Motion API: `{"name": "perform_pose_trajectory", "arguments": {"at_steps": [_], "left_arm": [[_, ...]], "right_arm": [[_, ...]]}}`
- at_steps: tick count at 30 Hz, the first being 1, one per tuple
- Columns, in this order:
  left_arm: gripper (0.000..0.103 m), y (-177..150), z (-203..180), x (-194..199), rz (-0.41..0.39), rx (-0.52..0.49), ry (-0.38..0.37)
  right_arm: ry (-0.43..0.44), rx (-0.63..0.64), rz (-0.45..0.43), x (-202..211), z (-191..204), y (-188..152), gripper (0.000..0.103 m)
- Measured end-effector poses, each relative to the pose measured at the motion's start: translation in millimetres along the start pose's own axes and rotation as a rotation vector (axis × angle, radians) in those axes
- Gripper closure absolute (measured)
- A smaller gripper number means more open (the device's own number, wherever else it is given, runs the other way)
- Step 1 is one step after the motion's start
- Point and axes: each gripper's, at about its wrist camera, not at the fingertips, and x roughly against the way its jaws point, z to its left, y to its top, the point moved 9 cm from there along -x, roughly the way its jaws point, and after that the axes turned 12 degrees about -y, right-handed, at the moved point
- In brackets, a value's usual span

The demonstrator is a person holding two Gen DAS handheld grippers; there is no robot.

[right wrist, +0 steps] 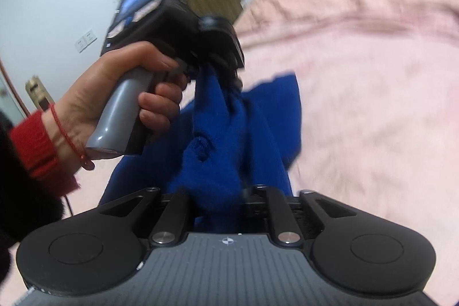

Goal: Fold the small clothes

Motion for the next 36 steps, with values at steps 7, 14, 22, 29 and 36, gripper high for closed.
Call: {"name": "perform_pose_trajectory", "arguments": {"at_steps": [7,14,22,29,36], "left_arm": [[0.022,25,10,17,-0.144,0.154,-0.077],[0.022,18,31,59,-0.159,0.183,-0.056],[0.022,-101,52,136,-0.142,0.015,0.089],[0.022,-166,61,170,-0.134,-0.035,0.151],[0.022,-183,50,173,-0.112,-0.129,0.156]], "right_arm": [[0.102,-0.167,0.091,-6,-21,-3,0.073],[0.125,-0.233,0.102,4,-28,-1,0.058],[0.185,-0.353,0.133,13,-41,-1,0.063],[0.146,-0.374,0.163,7,-46,-5,0.090],[0.123,-0.352,0.215,5,-53,-12,0.084]]}}
